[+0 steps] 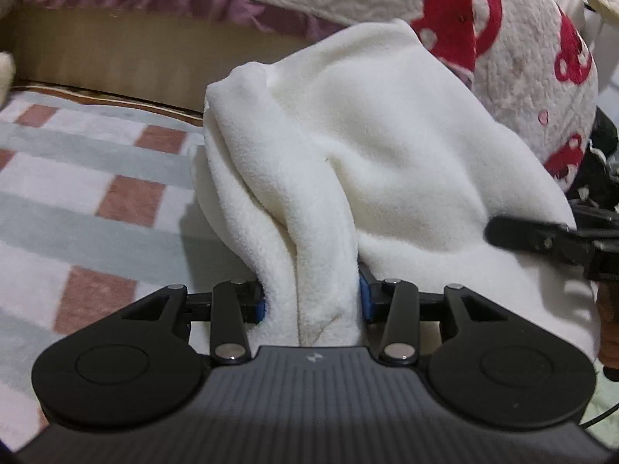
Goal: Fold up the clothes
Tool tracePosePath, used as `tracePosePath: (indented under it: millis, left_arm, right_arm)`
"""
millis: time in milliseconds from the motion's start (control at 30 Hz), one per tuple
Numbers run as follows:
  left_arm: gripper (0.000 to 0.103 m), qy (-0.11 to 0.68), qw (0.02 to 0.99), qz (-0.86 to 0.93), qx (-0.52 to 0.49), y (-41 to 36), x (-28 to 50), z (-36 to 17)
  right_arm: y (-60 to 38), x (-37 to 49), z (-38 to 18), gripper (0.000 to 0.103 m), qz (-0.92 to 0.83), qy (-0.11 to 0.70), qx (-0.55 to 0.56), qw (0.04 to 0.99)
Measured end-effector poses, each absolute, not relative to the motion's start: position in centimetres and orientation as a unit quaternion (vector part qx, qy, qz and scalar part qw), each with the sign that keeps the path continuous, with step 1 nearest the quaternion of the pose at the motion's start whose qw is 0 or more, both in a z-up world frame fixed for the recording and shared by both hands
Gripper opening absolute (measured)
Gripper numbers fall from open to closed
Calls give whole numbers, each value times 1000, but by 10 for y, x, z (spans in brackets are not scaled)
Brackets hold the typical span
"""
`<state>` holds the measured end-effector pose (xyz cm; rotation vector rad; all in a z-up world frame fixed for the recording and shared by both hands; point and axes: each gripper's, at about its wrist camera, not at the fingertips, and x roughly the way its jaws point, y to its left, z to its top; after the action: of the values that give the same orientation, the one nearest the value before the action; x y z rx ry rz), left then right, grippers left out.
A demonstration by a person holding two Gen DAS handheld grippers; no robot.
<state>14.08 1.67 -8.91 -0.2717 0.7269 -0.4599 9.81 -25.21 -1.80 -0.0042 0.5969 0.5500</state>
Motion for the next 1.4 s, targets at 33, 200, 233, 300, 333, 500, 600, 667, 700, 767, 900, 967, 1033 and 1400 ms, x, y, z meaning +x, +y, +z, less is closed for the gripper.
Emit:
tracePosePath:
  millis: [33, 200, 233, 300, 333, 500, 600, 667, 700, 767, 900, 967, 1033, 1400]
  left_arm:
    - [40, 349, 900, -219, -144, 26, 138, -86]
    - [40, 319, 919, -179, -148, 54, 127, -68]
    - [40, 315, 924, -168, -138, 57, 125, -64]
    - [40, 309, 931, -148, -125, 64, 120, -59]
    - [40, 313, 931, -139, -128, 69, 119, -59]
    - [40, 328, 937, -52, -112, 106, 109, -50]
    - [40, 321, 941, -12, -104, 143, 102, -33]
    - [40, 312, 946, 9, -92, 162, 97, -20]
    - [40, 309, 948, 19, -81, 169, 96, -15]
    - [40, 297, 952, 49, -45, 173, 100, -10]
    - [31, 276, 957, 92, 2, 177, 114, 2]
    - [29, 276, 957, 85, -6, 187, 124, 7]
    - [29, 290, 954, 73, -7, 197, 139, 6]
    - [32, 408, 884, 38, -223, 227, 130, -100]
  right_arm:
    - [-246, 98, -13, 54, 281, 283, -9, 917]
    - [-219, 106, 6, 54, 314, 266, -16, 911]
    - [-213, 108, 6, 54, 318, 264, -19, 910]
    - [-202, 110, 7, 54, 327, 262, -23, 908]
    - [-197, 111, 6, 54, 331, 261, -23, 906]
    - [-157, 118, -3, 54, 365, 245, -5, 898]
    - [-126, 121, -8, 54, 390, 234, 22, 890]
    - [-109, 121, -9, 54, 409, 233, 35, 882]
    - [-103, 121, -8, 54, 416, 232, 41, 878]
    - [-90, 121, -8, 54, 427, 233, 58, 872]
    - [-62, 124, -14, 54, 435, 245, 98, 861]
    - [-52, 125, -11, 53, 438, 243, 100, 860]
    - [-47, 134, -15, 53, 438, 245, 136, 854]
    - [-84, 169, -95, 60, 313, 382, 122, 861]
